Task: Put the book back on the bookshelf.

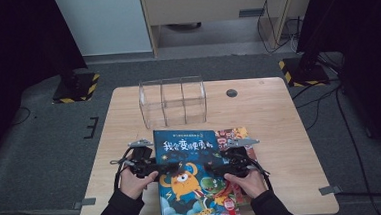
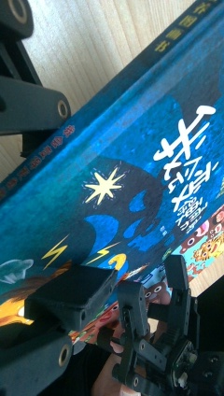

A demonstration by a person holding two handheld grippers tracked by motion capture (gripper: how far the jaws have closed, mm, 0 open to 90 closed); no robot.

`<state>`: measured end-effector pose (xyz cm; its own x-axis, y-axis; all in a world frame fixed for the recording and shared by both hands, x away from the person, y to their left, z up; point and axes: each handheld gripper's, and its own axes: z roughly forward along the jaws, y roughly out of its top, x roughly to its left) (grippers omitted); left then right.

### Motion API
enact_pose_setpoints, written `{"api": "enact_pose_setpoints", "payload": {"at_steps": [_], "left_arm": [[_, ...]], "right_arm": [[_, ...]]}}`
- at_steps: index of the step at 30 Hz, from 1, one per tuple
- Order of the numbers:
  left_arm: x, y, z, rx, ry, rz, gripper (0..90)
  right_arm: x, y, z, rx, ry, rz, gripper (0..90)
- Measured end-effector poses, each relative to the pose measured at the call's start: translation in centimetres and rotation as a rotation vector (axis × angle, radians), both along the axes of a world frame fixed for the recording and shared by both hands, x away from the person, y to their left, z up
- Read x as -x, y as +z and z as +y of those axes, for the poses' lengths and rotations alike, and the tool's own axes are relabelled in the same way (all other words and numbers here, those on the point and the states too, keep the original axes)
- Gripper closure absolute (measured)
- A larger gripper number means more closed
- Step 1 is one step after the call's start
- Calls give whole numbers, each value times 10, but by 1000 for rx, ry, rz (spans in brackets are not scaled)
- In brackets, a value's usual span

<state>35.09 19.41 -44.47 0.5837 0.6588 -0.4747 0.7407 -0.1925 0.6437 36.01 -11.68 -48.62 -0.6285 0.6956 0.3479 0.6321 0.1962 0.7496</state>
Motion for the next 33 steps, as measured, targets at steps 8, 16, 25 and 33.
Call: {"api": "enact_pose_setpoints", "payload": {"at_steps": [8, 16, 25, 33], "left_arm": [[2, -1, 0, -14, 34, 14, 401], [1, 1, 1, -17, 17, 31, 399], [3, 3, 4, 10, 6, 0, 440], [4, 6, 6, 29, -18, -48, 462]], "right_arm": [[1, 0, -1, 8, -3, -4, 108], [0, 0, -2, 5, 4, -2, 113], [0, 0, -3, -8, 10, 7, 114], [-2, -1, -5, -27, 17, 13, 104]]}}
